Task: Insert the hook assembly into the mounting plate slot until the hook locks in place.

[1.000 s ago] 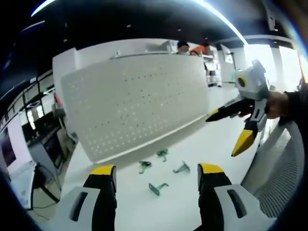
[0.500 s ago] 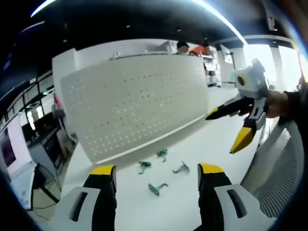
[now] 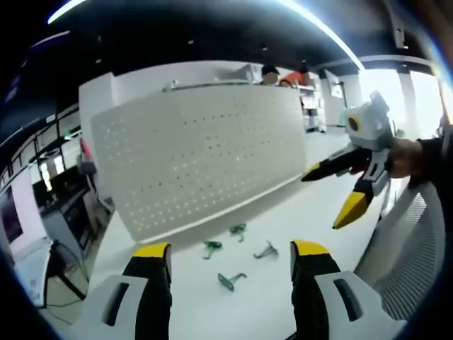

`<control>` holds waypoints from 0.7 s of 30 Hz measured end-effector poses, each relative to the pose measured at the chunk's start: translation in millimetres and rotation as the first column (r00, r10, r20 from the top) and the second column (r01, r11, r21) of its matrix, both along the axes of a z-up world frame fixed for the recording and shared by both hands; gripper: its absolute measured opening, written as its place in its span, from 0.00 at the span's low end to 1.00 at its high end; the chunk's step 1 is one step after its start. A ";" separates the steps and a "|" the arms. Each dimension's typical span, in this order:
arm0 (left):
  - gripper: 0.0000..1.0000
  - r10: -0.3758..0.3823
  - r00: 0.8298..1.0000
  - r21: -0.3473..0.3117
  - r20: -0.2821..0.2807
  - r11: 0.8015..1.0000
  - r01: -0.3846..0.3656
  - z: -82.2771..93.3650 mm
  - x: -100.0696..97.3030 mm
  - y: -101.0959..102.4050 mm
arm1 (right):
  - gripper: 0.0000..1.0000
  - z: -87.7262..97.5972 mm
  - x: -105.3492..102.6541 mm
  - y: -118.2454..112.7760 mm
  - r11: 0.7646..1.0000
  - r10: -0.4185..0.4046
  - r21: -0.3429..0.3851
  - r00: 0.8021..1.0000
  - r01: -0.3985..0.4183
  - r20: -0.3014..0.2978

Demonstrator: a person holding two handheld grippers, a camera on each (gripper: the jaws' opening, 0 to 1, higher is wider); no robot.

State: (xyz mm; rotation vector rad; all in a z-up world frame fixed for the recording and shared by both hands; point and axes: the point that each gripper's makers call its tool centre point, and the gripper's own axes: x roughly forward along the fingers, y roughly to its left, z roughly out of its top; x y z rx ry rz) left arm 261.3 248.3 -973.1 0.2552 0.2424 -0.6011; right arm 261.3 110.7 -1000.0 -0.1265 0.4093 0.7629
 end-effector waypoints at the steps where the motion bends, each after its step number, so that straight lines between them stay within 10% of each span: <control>1: 0.69 -0.004 1.000 -0.001 -0.001 1.000 0.004 0.0 -0.2 -0.8 | 0.91 0.4 0.7 -0.4 1.000 -0.003 -0.001 1.000 0.003 0.001; 21: 0.67 -0.016 1.000 -0.042 0.007 0.999 0.016 5.2 -0.7 -1.0 | 0.80 8.7 38.1 17.7 0.999 0.019 -0.040 1.000 -0.018 0.018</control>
